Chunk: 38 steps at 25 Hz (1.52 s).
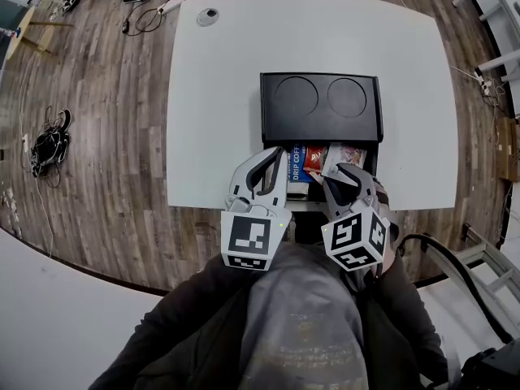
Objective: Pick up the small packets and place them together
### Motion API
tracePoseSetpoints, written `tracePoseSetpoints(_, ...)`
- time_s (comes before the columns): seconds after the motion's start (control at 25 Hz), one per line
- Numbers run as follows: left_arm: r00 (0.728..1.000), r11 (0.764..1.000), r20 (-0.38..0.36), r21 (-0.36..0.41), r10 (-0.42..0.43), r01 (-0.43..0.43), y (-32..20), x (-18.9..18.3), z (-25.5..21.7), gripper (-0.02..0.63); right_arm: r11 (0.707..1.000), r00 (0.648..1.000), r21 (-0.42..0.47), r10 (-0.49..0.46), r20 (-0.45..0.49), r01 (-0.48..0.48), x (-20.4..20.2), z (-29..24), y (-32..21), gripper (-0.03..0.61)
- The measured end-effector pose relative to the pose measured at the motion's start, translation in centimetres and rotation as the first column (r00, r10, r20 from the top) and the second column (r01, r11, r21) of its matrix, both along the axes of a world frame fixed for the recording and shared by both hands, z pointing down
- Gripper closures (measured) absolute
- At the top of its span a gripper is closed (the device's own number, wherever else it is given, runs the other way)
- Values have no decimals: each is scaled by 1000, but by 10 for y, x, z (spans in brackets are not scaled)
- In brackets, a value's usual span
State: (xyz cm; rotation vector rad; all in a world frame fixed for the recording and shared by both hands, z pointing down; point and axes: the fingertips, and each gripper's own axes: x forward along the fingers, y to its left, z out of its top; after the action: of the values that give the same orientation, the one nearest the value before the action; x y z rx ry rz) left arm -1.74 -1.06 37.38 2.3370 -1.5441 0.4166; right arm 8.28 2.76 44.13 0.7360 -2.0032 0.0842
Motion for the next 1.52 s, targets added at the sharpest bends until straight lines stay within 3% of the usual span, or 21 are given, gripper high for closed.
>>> tracePoseSetpoints(0.68,999,999,-21,-47,-29,28,-20,-10,19,611,988,976,-144,-87,-198,59,-1,31,-6,450)
tracePoseSetpoints(0.84,999,999,-27,-47,-22,20,-22,-11,21,611,978,976,-195,-110,-187,73,-6,35,1,534)
tracePoseSetpoints(1.0,999,999,-33,-42,-1,-1,-21,-8,21,611,978,979,-197,-107,-174,72,-9,35,4,573)
tracePoseSetpoints(1.52,999,999,-34,-44,22,-24,-25,-2,23,611,988,989,-151,-64,-137,43,-2,22,1,577)
